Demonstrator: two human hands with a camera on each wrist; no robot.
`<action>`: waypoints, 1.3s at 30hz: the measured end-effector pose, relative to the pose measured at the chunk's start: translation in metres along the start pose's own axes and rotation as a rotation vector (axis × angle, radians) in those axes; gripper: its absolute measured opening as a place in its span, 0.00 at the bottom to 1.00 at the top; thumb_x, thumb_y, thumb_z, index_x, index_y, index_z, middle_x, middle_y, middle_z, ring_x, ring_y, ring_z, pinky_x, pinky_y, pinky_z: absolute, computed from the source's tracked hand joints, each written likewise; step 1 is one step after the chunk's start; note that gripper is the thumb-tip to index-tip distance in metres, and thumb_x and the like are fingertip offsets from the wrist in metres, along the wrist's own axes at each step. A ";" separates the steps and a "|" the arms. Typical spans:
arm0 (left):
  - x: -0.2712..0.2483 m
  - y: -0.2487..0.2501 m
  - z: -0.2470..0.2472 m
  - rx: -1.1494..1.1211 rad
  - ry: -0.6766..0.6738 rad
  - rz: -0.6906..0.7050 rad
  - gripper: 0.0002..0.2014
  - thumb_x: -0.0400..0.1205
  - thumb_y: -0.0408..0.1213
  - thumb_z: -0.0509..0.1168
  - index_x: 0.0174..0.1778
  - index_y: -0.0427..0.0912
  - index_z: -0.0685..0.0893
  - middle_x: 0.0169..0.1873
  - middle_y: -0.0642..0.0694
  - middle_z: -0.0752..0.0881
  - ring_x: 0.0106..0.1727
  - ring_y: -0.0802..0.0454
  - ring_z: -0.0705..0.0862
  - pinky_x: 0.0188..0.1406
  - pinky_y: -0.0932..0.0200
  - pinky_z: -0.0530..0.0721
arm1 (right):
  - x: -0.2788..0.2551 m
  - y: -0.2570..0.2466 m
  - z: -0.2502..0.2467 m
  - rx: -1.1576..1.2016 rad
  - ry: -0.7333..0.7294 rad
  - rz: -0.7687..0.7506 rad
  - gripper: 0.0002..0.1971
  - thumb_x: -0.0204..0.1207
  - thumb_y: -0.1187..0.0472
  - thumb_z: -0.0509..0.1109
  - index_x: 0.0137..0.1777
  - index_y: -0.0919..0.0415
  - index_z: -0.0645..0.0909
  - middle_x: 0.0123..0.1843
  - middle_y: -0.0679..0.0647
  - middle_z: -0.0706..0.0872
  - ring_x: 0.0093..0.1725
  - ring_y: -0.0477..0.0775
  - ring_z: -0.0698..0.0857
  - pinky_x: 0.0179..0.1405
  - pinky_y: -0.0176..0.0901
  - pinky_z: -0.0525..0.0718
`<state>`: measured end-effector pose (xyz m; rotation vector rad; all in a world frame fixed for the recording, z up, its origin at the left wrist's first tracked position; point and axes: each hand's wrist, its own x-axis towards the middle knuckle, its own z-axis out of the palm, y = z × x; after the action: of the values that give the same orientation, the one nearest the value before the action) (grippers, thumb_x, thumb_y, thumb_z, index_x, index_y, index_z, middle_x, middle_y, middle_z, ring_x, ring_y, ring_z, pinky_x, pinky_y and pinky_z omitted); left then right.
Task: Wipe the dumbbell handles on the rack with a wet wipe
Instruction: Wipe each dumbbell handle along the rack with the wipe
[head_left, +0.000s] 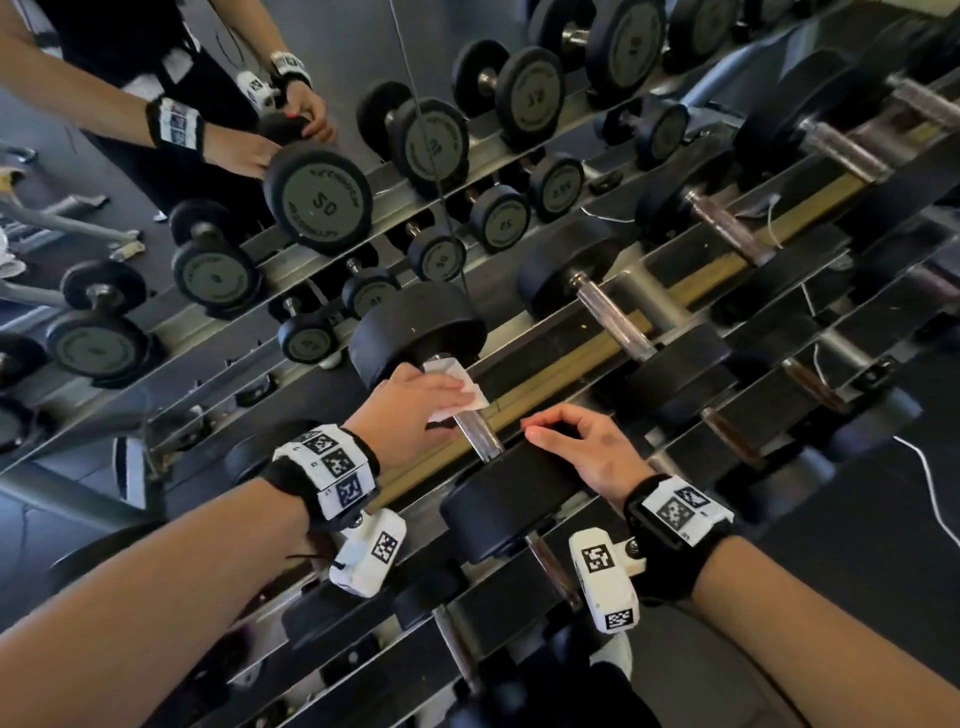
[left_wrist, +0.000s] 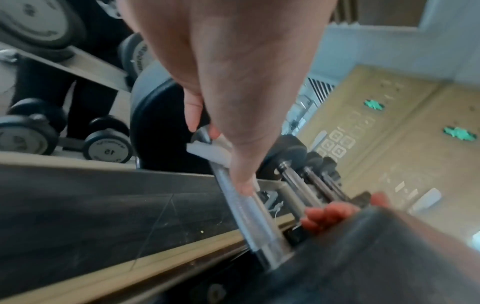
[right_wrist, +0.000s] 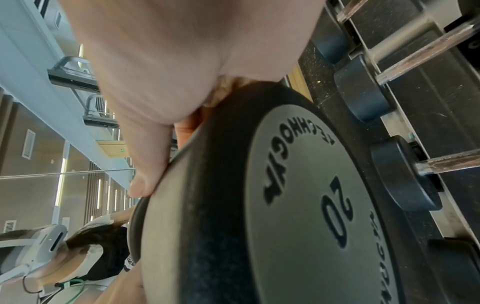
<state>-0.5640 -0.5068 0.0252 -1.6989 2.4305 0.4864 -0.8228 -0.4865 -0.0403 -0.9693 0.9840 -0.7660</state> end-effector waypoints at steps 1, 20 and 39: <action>0.000 -0.004 0.000 0.111 -0.034 0.027 0.28 0.83 0.52 0.66 0.81 0.65 0.68 0.79 0.63 0.67 0.75 0.47 0.64 0.76 0.46 0.67 | 0.000 0.001 0.000 0.011 0.004 0.002 0.13 0.70 0.51 0.82 0.52 0.54 0.89 0.50 0.58 0.92 0.47 0.56 0.91 0.44 0.47 0.89; 0.013 0.024 -0.004 0.408 -0.283 0.360 0.36 0.81 0.23 0.61 0.84 0.50 0.59 0.81 0.53 0.61 0.85 0.55 0.56 0.85 0.63 0.49 | -0.003 0.003 0.004 0.001 0.045 -0.082 0.09 0.75 0.56 0.78 0.52 0.58 0.88 0.46 0.53 0.92 0.44 0.47 0.90 0.41 0.35 0.86; 0.011 -0.004 0.010 0.121 -0.025 0.530 0.24 0.85 0.35 0.65 0.79 0.51 0.74 0.76 0.49 0.76 0.82 0.49 0.66 0.84 0.48 0.61 | -0.010 -0.007 0.008 0.017 0.033 -0.079 0.14 0.68 0.47 0.78 0.49 0.53 0.89 0.46 0.54 0.92 0.45 0.52 0.91 0.43 0.42 0.89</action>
<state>-0.5651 -0.5146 0.0120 -0.9830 2.8144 0.3978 -0.8200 -0.4775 -0.0291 -0.9881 0.9702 -0.8577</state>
